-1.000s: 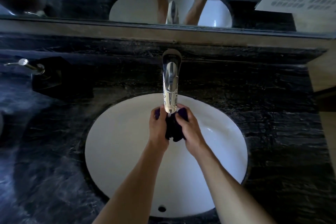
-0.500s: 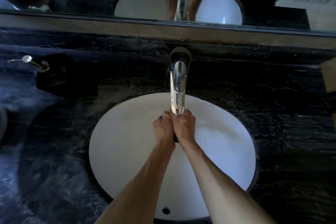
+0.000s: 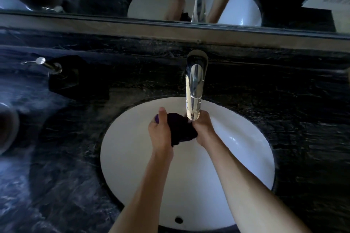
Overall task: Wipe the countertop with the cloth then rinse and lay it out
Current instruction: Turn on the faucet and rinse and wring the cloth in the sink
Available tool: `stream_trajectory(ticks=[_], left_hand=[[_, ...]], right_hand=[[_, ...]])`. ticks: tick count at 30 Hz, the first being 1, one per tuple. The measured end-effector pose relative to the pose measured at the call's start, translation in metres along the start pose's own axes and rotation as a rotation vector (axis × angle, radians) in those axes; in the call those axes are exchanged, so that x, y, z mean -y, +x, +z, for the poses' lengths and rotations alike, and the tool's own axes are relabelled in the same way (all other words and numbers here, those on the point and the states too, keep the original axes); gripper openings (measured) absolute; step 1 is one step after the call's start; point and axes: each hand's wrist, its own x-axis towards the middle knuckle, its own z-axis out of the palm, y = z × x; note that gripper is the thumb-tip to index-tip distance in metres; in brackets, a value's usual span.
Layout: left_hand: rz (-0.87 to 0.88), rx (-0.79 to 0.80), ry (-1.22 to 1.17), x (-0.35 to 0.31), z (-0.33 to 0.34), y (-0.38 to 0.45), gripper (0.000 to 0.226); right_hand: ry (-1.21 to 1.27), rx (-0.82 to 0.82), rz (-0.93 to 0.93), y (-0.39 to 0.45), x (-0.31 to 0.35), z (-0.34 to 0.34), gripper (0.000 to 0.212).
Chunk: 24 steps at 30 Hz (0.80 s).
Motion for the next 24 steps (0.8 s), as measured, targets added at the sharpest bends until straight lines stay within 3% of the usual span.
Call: stream_trajectory(ticks=[6,9,18,24], left_hand=[[0.081,0.073,0.151,0.006,-0.049,0.026,0.016],[0.085,0.083,0.14,0.018,-0.067,0.033,0.015],[0.006,0.134,0.153,0.036,-0.039,0.041,0.033],[-0.033,0.166,0.132,0.037,-0.003,0.032,0.017]], right_hand=[[0.055,0.215,-0.055,0.002,-0.023,-0.014,0.007],[0.161,0.31,-0.065,0.003,-0.03,-0.023,0.018],[0.322,0.141,-0.096,-0.009,-0.033,-0.038,0.018],[0.323,0.055,-0.159,-0.017,-0.037,-0.068,0.016]])
